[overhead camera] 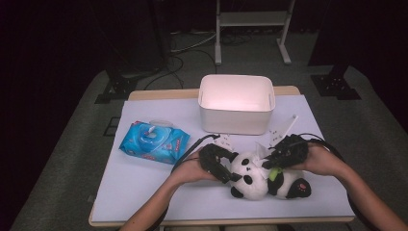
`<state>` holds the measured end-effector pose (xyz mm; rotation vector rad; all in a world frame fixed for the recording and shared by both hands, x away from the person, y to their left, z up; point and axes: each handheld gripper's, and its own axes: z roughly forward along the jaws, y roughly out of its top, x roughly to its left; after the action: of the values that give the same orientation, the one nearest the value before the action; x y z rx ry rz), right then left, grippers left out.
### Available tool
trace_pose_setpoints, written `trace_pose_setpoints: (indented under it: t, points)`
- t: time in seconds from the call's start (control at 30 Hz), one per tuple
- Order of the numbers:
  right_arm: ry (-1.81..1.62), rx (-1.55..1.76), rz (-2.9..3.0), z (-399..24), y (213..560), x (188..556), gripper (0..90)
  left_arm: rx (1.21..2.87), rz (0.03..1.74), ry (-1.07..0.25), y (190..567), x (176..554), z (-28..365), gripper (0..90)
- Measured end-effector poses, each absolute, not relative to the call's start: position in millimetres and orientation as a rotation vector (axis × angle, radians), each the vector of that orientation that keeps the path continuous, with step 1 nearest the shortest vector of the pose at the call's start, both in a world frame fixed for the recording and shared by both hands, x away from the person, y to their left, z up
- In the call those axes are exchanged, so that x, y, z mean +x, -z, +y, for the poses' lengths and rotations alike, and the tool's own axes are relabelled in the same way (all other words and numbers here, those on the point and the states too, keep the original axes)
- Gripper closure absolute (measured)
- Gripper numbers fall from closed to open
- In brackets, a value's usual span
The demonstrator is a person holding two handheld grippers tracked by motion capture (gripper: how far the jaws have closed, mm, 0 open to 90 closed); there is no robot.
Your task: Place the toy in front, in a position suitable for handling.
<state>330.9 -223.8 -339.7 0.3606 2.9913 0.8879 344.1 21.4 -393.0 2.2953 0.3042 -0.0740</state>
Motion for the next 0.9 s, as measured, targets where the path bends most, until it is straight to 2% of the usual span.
trace_pose_setpoints:
  t: [0.23, 0.4, 0.63, 0.9]
  points:
    - [-0.885, 0.334, 2.997, -225.8, 342.2, 315.0, 82.5, 2.322, 0.284, 0.11, 395.2, 341.9, 16.8, 11.2]
    - [-0.876, 0.307, 2.99, -221.0, 339.4, 310.5, 82.5, 2.316, 0.24, 0.087, 396.1, 337.2, 16.0, 17.1]
    - [-0.907, 0.261, 2.973, -206.2, 326.6, 315.8, 82.5, 2.335, 0.199, 0.057, 391.3, 332.6, 13.9, 19.2]
    - [-0.899, 0.204, 2.991, -184.0, 327.1, 326.5, 82.3, 2.344, 0.188, 0.043, 391.1, 330.1, 14.6, 19.2]
